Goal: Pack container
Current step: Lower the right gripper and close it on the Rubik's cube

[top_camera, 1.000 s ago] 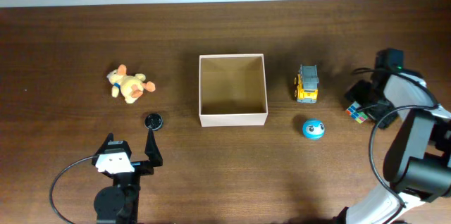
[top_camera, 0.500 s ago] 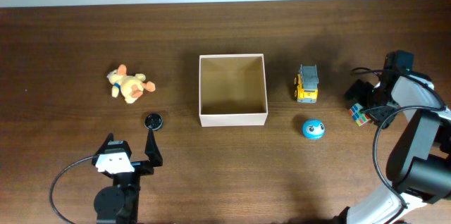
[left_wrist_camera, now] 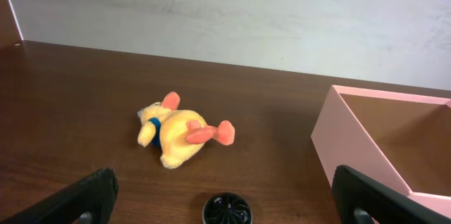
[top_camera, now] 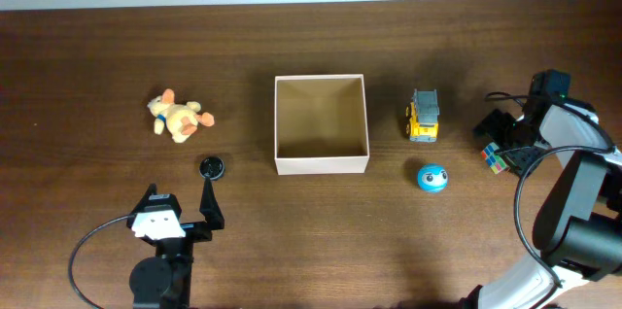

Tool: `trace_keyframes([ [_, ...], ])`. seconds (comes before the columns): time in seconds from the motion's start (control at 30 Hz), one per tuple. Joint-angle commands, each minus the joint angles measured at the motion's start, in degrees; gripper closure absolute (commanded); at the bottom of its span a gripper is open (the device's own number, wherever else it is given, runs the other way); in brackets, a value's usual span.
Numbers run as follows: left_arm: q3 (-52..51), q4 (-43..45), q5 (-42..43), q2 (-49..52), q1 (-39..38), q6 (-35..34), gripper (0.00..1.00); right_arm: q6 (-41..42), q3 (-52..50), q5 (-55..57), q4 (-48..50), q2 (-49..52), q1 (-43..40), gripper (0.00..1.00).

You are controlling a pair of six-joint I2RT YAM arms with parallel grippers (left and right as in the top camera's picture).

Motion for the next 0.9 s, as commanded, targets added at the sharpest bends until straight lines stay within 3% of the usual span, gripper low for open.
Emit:
trace_keyframes([
  [0.0, -0.3, 0.1, 0.8, -0.5, 0.2, 0.9, 0.01, 6.5, -0.5, -0.5, -0.2, 0.2, -0.2, 0.07],
  [0.17, -0.3, 0.1, 0.8, -0.5, 0.2, 0.9, 0.01, 7.3, -0.5, -0.5, -0.4, 0.2, -0.2, 0.09],
  [0.57, -0.3, 0.1, 0.8, -0.5, 0.2, 0.9, 0.01, 7.3, -0.5, 0.7, 0.1, 0.2, -0.2, 0.26],
  [0.87, -0.3, 0.1, 0.8, -0.5, 0.2, 0.9, 0.01, 6.1, -0.5, 1.3, 0.1, 0.2, -2.0, 0.27],
])
